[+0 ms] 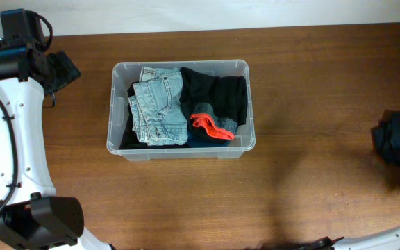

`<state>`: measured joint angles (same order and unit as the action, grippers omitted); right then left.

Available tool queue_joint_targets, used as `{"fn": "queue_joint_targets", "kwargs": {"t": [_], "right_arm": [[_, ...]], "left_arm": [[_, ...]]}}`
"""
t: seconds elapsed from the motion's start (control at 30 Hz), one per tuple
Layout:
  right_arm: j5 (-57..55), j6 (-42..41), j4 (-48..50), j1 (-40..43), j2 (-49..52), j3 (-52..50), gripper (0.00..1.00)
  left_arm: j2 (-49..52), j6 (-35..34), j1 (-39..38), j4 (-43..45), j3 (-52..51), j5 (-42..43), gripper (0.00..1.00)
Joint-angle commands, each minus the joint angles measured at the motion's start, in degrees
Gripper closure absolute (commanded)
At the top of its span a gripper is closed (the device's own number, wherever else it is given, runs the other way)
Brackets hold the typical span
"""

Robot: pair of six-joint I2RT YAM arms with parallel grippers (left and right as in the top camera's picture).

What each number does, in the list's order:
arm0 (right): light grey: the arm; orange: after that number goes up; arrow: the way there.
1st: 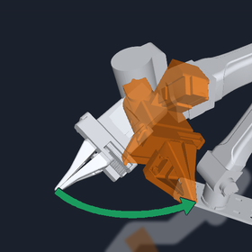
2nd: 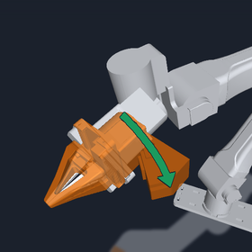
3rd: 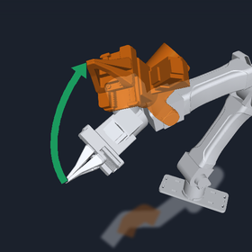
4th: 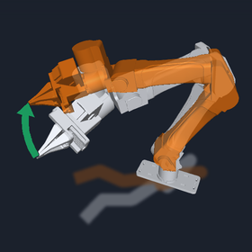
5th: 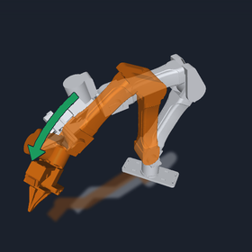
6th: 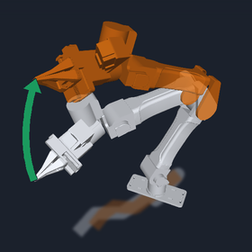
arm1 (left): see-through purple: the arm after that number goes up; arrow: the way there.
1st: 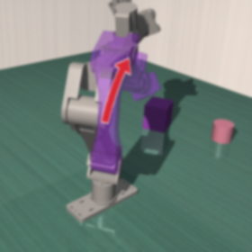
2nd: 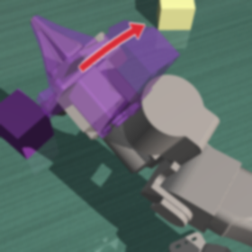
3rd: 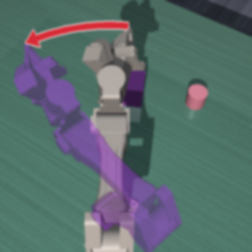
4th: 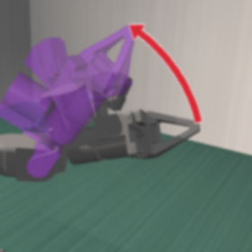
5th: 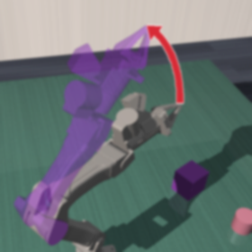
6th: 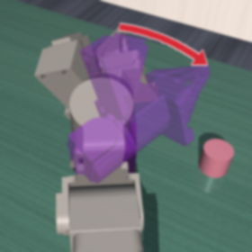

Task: Pack container
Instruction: 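Lift the teal garment with right gripper and carry it over the bin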

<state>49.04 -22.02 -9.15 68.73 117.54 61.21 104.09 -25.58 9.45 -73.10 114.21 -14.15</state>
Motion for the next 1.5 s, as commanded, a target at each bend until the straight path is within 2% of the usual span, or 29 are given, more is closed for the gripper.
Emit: {"fn": "queue_joint_targets", "kwargs": {"t": [0.0, 0.1, 0.23, 0.63, 0.9, 1.17, 1.47], "right_arm": [[-9.9, 0.1, -2.2, -0.9, 4.6, -3.1, 0.79], [-7.2, 0.1, -2.1, -0.9, 4.5, -3.1, 0.84], [-2.5, 0.1, -2.0, -0.9, 4.5, -2.4, 0.96], [22.4, -4.0, -2.0, -2.1, -0.2, 4.7, 0.96], [27.5, -10.1, -2.0, -8.0, -12.9, 9.6, 0.96], [27.4, -15.0, -1.9, -20.8, -27.8, 15.9, 0.96], [21.9, -17.7, -2.0, -47.2, -32.0, 23.3, 0.96]], "left_arm": [[-1.1, -0.5, 0.1, -0.1, 0.3, -0.2, 0.01], [-1.1, -0.5, 0.1, -0.1, 0.3, -0.2, 0.01], [-1.1, -0.5, 0.1, -0.1, 0.3, -0.2, 0.01], [-1.1, -0.5, 0.1, -0.1, 0.3, -0.2, 0.0], [-1.1, -0.5, 0.1, -0.1, 0.3, -0.2, 0.01], [-1.1, -0.5, 0.1, -0.1, 0.3, -0.2, 0.0], [-1.1, -0.5, 0.1, -0.1, 0.3, -0.2, 0.01]]}}
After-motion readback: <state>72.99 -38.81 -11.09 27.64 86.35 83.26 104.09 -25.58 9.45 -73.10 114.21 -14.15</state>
